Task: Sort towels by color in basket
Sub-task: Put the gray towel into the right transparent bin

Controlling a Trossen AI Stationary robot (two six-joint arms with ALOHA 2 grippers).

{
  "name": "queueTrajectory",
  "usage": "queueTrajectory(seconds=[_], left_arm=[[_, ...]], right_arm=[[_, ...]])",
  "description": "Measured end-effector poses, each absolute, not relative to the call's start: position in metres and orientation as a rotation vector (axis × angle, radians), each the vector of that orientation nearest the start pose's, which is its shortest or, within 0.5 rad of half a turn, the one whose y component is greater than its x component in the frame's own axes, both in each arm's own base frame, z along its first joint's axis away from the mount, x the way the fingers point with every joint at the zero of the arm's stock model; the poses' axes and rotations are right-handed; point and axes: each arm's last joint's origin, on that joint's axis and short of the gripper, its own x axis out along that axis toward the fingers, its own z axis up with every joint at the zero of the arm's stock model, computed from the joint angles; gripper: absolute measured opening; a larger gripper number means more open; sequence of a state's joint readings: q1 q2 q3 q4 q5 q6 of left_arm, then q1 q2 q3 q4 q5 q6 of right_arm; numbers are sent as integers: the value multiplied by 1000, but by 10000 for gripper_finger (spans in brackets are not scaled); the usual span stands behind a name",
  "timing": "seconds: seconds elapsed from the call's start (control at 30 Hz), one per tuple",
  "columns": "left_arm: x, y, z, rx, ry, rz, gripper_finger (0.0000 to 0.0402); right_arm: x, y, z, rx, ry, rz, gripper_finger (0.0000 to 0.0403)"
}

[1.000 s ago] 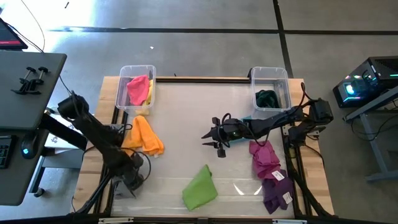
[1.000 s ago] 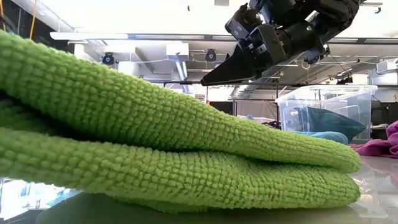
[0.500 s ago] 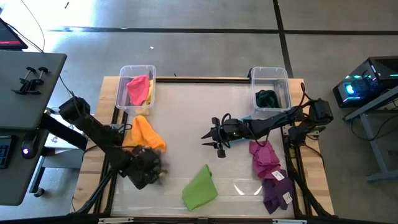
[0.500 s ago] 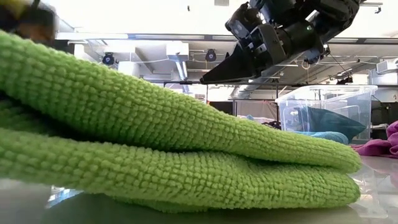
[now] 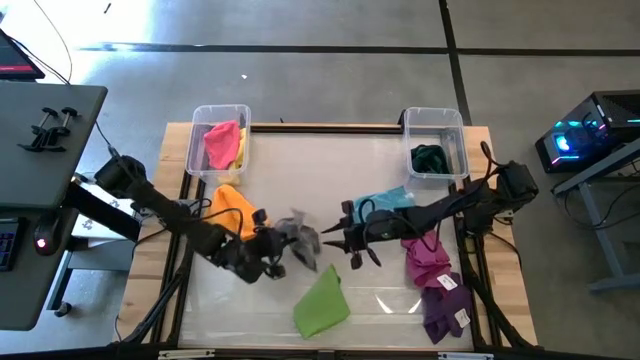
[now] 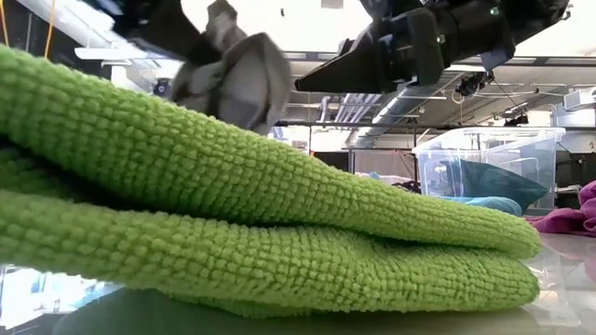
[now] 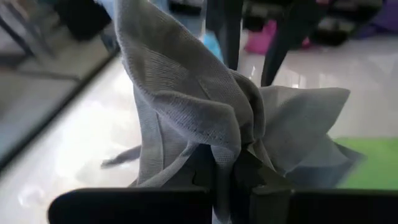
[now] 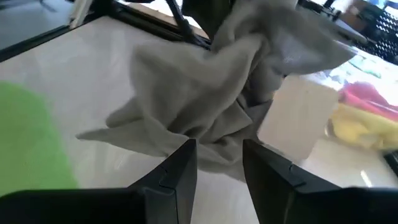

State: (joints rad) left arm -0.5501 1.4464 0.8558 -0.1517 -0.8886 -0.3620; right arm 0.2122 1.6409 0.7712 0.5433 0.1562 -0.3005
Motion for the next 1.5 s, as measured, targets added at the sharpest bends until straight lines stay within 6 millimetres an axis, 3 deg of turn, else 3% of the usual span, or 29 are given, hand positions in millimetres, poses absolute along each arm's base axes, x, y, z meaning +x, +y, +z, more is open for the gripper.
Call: queueTrajectory(seconds=[0.17,0.33,0.47,0.63,0.9,1.0,1.13,1.23,1.33,1.5], left_arm=[[271,-108,224,245,498,451,3],[280,-87,225,214,514,486,3],[286,-79,226,189,514,428,3],[295,-80,232,195,449,337,3],[308,-86,231,241,364,247,3],[311,-87,230,249,347,198,7],[311,-89,232,290,336,162,40],[304,-91,242,327,324,178,74],[292,-90,252,375,350,263,97],[272,-87,252,363,446,436,107]], right_arm=[[330,52,187,-252,317,102,143],[331,42,187,-221,321,73,203],[332,34,187,-153,325,-21,231],[333,31,191,-90,282,-76,228],[335,37,198,-113,206,58,177],[335,37,197,-123,208,69,137],[335,38,196,-124,217,73,59],[333,35,193,-137,279,23,12],[322,29,195,-173,398,-117,20],[282,22,231,-244,495,-382,8]])
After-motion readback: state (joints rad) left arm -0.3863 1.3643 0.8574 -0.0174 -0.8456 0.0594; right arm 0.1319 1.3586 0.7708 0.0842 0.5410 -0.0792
